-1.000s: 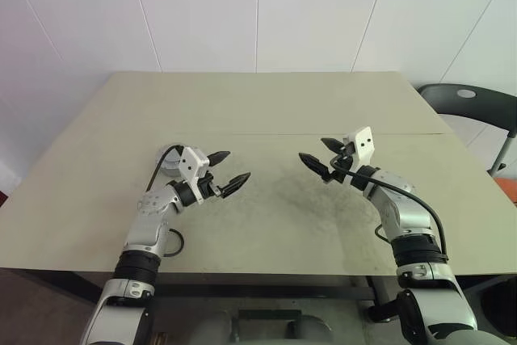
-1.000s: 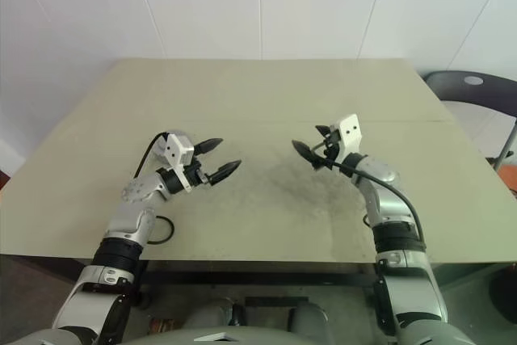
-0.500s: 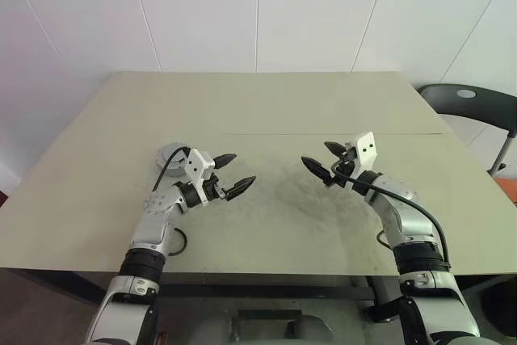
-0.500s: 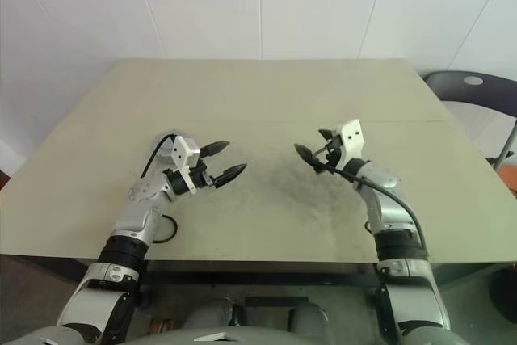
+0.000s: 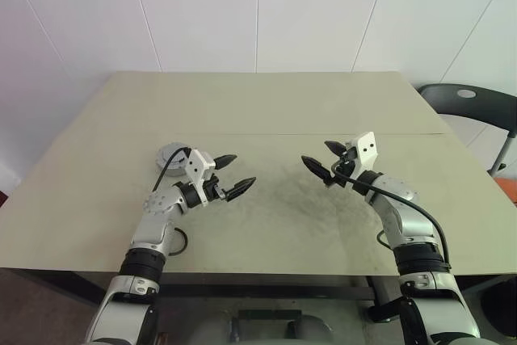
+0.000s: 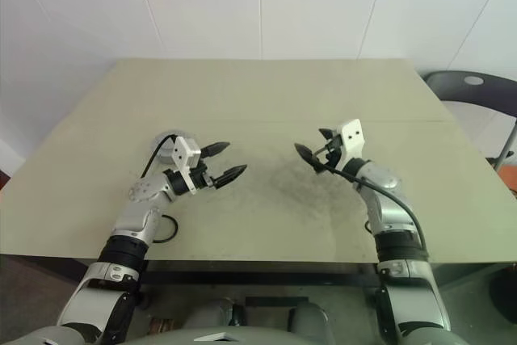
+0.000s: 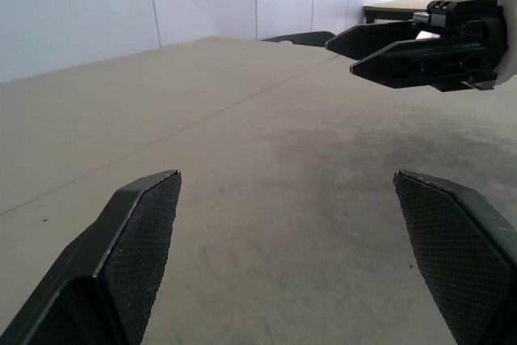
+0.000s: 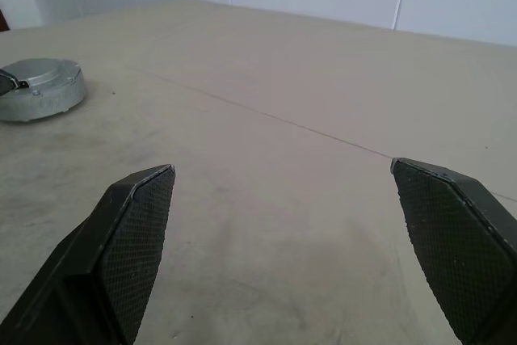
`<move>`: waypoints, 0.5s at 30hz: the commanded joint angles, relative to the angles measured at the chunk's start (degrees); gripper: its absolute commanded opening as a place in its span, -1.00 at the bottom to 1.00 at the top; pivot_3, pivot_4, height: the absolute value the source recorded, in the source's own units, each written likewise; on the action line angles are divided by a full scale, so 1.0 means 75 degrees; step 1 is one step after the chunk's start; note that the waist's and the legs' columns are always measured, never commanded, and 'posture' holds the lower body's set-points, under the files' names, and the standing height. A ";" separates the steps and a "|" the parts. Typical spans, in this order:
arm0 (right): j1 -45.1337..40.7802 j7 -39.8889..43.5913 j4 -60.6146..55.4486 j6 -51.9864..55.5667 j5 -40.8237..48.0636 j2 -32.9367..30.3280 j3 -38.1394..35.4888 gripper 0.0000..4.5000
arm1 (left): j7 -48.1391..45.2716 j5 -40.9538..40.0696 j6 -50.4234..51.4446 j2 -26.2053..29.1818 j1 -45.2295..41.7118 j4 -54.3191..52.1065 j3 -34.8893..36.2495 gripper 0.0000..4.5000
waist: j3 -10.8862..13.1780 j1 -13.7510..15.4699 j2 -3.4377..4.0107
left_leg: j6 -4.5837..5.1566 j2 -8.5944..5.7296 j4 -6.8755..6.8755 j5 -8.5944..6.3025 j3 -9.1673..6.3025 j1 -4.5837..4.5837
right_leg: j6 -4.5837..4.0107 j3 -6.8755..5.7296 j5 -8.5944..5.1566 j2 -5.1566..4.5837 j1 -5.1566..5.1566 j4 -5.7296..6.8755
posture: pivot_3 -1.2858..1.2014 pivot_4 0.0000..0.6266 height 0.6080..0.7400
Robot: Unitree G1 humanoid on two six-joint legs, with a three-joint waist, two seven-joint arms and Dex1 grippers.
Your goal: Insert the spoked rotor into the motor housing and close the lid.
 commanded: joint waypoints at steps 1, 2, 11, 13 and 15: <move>-0.0156 -0.0033 -0.0226 -0.0118 0.0024 -0.0041 -0.0076 0.99 | -0.0017 -0.0009 -0.0150 -0.0001 -0.0156 -0.0088 0.0017 1.00 | 0.0000 0.0001 0.0000 | 0.0000 0.0000 0.0000 0.0000 0.0000 0.0000 | 0.0000 0.0000 0.0000 0.0000 0.0000 0.0000 | 0.03 -1.00 1.00; -0.0145 -0.0039 -0.0239 -0.0117 0.0026 -0.0043 -0.0081 0.99 | -0.0022 -0.0006 -0.0150 -0.0003 -0.0163 -0.0082 0.0013 1.00 | 0.0000 0.0001 0.0000 | 0.0000 0.0000 0.0000 0.0000 0.0000 0.0000 | 0.0000 0.0000 0.0000 0.0000 0.0000 0.0000 | 0.03 -1.00 1.00; -0.0037 -0.0134 -0.0335 -0.0120 0.0035 -0.0062 -0.0114 0.99 | -0.0091 0.0037 -0.0161 -0.0035 -0.0246 0.0023 -0.0035 1.00 | 0.0000 0.0001 0.0000 | 0.0000 0.0000 0.0000 0.0000 0.0000 0.0000 | 0.0000 0.0000 0.0000 0.0000 -0.0001 0.0000 | 0.03 -1.00 1.00; -0.0038 -0.0144 -0.0323 -0.0130 0.0035 -0.0071 -0.0117 0.99 | -0.0092 0.0045 -0.0167 -0.0043 -0.0256 0.0042 -0.0039 1.00 | 0.0000 0.0002 0.0000 | 0.0000 0.0000 0.0000 0.0000 0.0000 0.0000 | 0.0000 0.0000 0.0000 0.0000 0.0000 0.0000 | 0.03 -1.00 1.00; -0.0040 -0.0152 -0.0312 -0.0138 0.0029 -0.0078 -0.0114 0.99 | -0.0094 0.0055 -0.0178 -0.0044 -0.0262 0.0066 -0.0041 1.00 | 0.0000 0.0002 0.0000 | 0.0000 0.0000 0.0000 0.0000 0.0000 0.0000 | 0.0000 0.0000 0.0000 0.0000 0.0000 0.0000 | 0.03 -1.00 1.00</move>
